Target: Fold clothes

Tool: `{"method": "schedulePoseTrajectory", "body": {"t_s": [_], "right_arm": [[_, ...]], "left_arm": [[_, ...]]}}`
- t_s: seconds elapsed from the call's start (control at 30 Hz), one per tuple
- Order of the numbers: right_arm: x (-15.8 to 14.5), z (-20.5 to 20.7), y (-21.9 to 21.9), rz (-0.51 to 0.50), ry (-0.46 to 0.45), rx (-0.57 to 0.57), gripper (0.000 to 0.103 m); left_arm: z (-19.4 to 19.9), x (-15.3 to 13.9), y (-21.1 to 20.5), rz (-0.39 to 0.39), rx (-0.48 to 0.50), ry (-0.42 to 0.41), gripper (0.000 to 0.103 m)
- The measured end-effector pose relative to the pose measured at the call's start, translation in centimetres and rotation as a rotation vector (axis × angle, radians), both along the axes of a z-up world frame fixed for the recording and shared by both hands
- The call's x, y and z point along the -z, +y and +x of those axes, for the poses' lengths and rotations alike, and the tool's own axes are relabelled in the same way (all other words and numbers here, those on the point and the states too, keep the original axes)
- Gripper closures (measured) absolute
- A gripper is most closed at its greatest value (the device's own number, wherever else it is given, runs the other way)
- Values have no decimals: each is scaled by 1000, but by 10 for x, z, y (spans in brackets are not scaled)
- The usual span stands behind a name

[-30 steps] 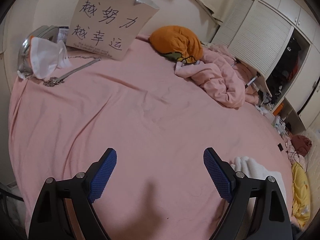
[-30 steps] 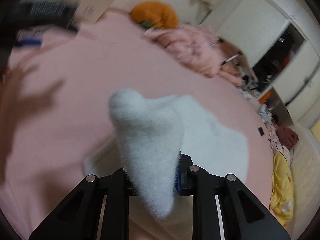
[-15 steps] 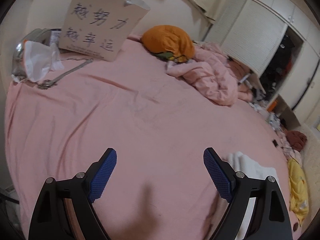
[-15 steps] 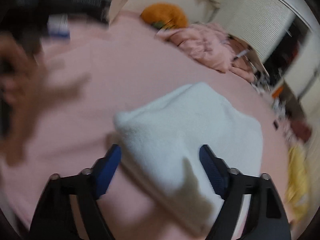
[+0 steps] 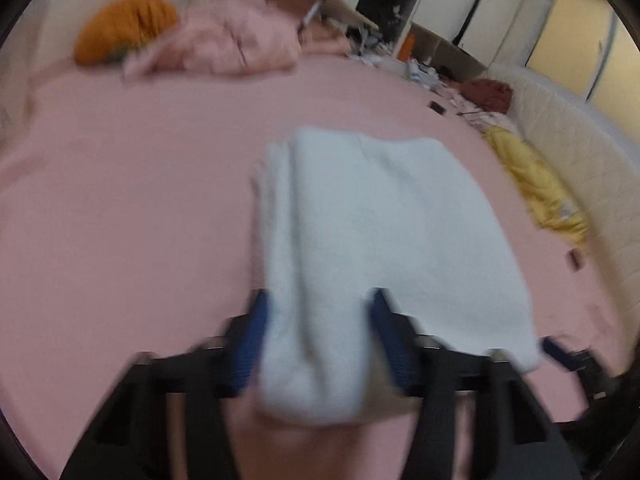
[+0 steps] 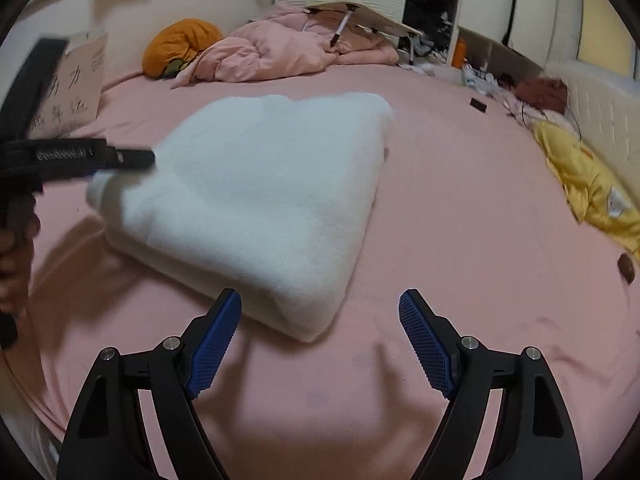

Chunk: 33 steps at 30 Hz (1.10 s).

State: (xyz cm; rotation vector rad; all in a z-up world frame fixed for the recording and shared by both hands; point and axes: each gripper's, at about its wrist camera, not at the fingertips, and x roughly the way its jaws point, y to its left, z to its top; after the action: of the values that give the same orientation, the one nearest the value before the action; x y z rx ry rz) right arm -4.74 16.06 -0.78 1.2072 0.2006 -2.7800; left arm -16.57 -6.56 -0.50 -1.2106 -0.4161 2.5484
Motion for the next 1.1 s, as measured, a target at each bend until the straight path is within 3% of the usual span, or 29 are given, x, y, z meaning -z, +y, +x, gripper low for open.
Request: {"method": "schedulePoseTrajectory", "body": {"t_s": [0.1, 0.23, 0.3, 0.33, 0.4, 0.47, 0.53, 0.6, 0.73, 0.83, 0.93, 1.07, 1.1], "right_arm": [[0, 1, 4, -31, -5, -12, 22], [0, -3, 11, -60, -2, -10, 22], [2, -10, 14, -69, -8, -1, 22], [2, -12, 16, -76, -11, 4, 22], [3, -14, 21, -95, -16, 13, 22], [6, -17, 24, -102, -27, 23, 22], [10, -20, 25, -99, -42, 31, 22], [12, -22, 27, -100, -52, 38, 22], [14, -23, 24, -97, -58, 30, 22], [15, -26, 19, -85, -58, 17, 22], [18, -30, 13, -81, -62, 13, 22], [14, -34, 9, -104, -59, 11, 23], [9, -32, 9, -114, -34, 14, 32]], "left_arm": [[-2, -7, -13, 139, -14, 38, 69], [-15, 12, -20, 148, -60, -51, 69], [-14, 9, -19, 200, -30, -47, 69], [-10, 2, -17, 202, -15, -14, 69], [-1, -16, -7, 121, 9, 83, 69], [-5, -11, 2, 106, 45, 51, 69], [-15, 3, 5, 82, 32, -11, 69], [-19, 7, 5, 35, -2, -17, 69], [-20, 11, -3, 114, -15, -44, 69], [-25, 23, -5, 205, 32, -92, 69], [-30, 30, -8, 252, 30, -126, 77], [-13, 5, -20, 336, 20, -12, 84], [-8, -3, -23, 352, 23, 25, 85]]}}
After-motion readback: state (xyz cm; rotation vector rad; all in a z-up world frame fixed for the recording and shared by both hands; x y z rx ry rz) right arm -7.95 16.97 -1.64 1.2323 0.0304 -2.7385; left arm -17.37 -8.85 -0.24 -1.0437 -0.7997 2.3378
